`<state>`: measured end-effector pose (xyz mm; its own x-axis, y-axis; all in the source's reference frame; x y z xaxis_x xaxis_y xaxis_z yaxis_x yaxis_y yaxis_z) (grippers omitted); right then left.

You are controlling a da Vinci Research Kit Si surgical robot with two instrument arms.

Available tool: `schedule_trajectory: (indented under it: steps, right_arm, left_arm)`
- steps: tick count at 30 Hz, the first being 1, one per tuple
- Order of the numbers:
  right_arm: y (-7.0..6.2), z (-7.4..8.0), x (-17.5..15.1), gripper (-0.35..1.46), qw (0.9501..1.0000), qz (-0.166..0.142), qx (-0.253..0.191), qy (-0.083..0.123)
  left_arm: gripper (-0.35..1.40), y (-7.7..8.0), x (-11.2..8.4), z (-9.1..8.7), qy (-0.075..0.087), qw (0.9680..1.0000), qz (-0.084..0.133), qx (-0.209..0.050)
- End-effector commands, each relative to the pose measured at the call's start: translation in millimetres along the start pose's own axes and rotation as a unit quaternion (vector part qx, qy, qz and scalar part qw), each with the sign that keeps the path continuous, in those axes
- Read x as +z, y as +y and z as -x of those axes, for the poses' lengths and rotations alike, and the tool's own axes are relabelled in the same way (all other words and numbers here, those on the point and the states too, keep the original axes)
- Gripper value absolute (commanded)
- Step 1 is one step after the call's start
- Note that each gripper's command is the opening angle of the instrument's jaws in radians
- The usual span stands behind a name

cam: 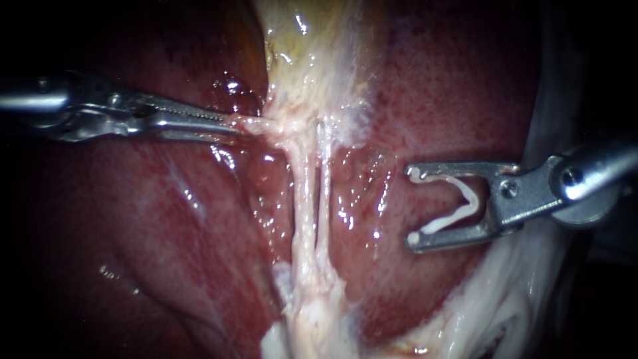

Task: Clipping first clip left tube

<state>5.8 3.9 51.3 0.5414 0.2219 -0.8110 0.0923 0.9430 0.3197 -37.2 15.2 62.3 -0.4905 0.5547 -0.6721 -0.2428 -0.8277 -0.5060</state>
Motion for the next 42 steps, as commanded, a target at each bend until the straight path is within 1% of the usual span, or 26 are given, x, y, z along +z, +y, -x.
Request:
schedule_trajectory:
  steps: [1,4,6,7,8,12,14,16,18,20,21,24,27,32,37,39,42]
  right_arm:
    - [0.0,0.1,0.0,0.50,1.0000,0.000,0.000,0.000]
    - [0.0,0.1,0.0,0.50,1.0000,0.000,0.000,0.000]
    - [0.0,0.1,0.0,0.50,1.0000,0.000,0.000,0.000]
    - [0.0,0.1,0.0,0.50,1.0000,0.000,0.000,0.000]
    - [0.0,0.1,0.0,0.50,1.0000,0.000,0.000,0.000]
    - [0.0,0.1,0.0,0.50,1.0000,0.000,0.000,0.000]
    - [0.0,0.0,0.0,0.50,1.0000,-0.001,0.000,0.002]
    - [0.0,-0.1,0.1,0.50,1.0000,-0.002,0.000,0.002]
    - [0.0,-0.3,0.5,0.50,1.0000,-0.007,-0.003,0.005]
    - [-0.2,-0.5,1.0,0.50,0.9998,-0.012,0.011,0.009]
    - [-0.3,-0.6,1.5,0.50,0.9995,-0.015,0.025,0.014]
    - [-0.7,-0.8,3.0,0.49,0.9983,-0.021,0.045,0.030]
    - [-1.1,-0.8,5.1,0.49,0.9958,-0.030,0.073,0.046]
    - [-1.4,-0.7,8.4,0.49,0.9910,-0.042,0.108,0.067]
    - [-1.2,-0.6,10.8,0.50,0.9841,-0.054,0.144,0.089]
    - [-1.0,-0.4,11.4,0.50,0.9816,-0.058,0.156,0.094]
    - [-0.7,0.0,12.2,0.50,0.9792,-0.062,0.165,0.101]
  left_arm:
    - [-0.35,0.0,-0.1,0.0,0.000,1.0000,0.000,0.000]
    - [-0.35,-0.1,-0.9,-0.6,0.000,1.0000,0.004,-0.001]
    - [-0.35,-0.2,-2.2,-1.7,0.000,1.0000,0.007,-0.004]
    - [-0.35,-0.2,-2.8,-2.2,0.000,1.0000,0.005,-0.005]
    - [-0.35,-0.2,-3.7,-3.0,0.003,0.9999,0.001,-0.010]
    - [-0.35,-0.2,-6.7,-5.5,0.022,0.9997,-0.011,0.005]
    - [-0.35,-0.2,-7.8,-6.3,0.026,0.9995,-0.016,0.007]
    - [-0.35,-0.2,-8.5,-6.6,0.026,0.9994,-0.019,0.008]
    - [-0.35,-0.3,-8.7,-6.5,0.026,0.9994,-0.020,0.008]
    - [-0.35,-0.3,-8.7,-6.4,0.026,0.9994,-0.020,0.009]
    - [-0.35,-0.3,-8.6,-6.3,0.026,0.9994,-0.020,0.009]
    - [-0.35,-0.4,-8.5,-6.2,0.026,0.9994,-0.020,0.009]
    - [-0.35,-0.4,-8.5,-6.2,0.026,0.9994,-0.020,0.009]
    - [-0.35,-0.4,-8.5,-6.2,0.026,0.9994,-0.020,0.009]
    - [-0.35,-0.4,-8.4,-6.1,0.026,0.9994,-0.020,0.009]
    - [-0.35,-0.4,-8.4,-6.1,0.026,0.9994,-0.021,0.009]
    - [-0.35,-0.4,-8.4,-6.1,0.026,0.9994,-0.021,0.009]
